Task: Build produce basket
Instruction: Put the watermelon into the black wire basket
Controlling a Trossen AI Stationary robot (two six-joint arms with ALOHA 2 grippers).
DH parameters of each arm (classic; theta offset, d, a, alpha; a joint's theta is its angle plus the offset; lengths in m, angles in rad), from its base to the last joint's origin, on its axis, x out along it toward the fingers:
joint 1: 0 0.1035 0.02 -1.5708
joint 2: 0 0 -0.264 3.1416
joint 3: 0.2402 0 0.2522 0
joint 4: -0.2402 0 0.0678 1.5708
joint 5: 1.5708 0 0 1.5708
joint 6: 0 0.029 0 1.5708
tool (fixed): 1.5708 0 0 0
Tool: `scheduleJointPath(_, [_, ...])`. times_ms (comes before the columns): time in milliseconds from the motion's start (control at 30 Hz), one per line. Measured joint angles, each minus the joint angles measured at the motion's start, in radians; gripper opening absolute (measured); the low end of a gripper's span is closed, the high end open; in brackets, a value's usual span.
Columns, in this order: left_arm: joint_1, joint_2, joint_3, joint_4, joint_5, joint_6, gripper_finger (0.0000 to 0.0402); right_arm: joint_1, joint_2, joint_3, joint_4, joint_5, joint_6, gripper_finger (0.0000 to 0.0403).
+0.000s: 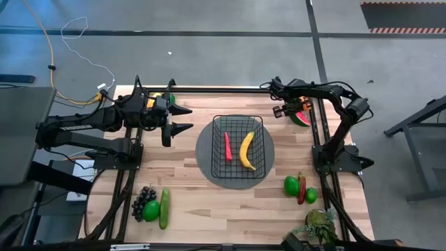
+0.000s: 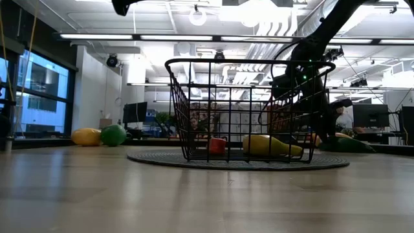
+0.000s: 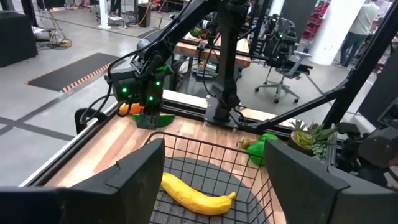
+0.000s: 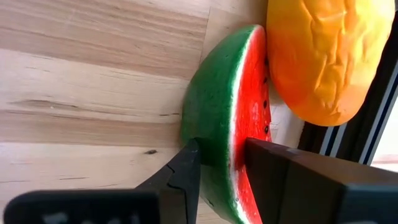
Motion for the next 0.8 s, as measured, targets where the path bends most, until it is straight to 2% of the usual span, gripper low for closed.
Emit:
scheduleJointPath(267, [0.000,0.000,0.000,0.000,0.000,0.005,0.0264,0.001,-0.004,-0.001,-0.046,-0.006,0.000,0.0086])
scheduleJointPath(467, [0.000,0.000,0.000,0.000,0.000,0.005,0.0264,0.016,-0.067,-0.001,-0.049,-0.012,0.004,0.0086])
scheduleJointPath(633, [0.000,0.000,0.000,0.000,0.000,0.005,0.0264,0.041,-0.172,-0.001,-0.047,-0.040,0.003,0.0086])
scheduleJointPath(800, [0.000,0.000,0.000,0.000,0.000,0.005,0.0264,0.089,-0.355,-0.001,-0.018,-0.043,0.001,0.0086])
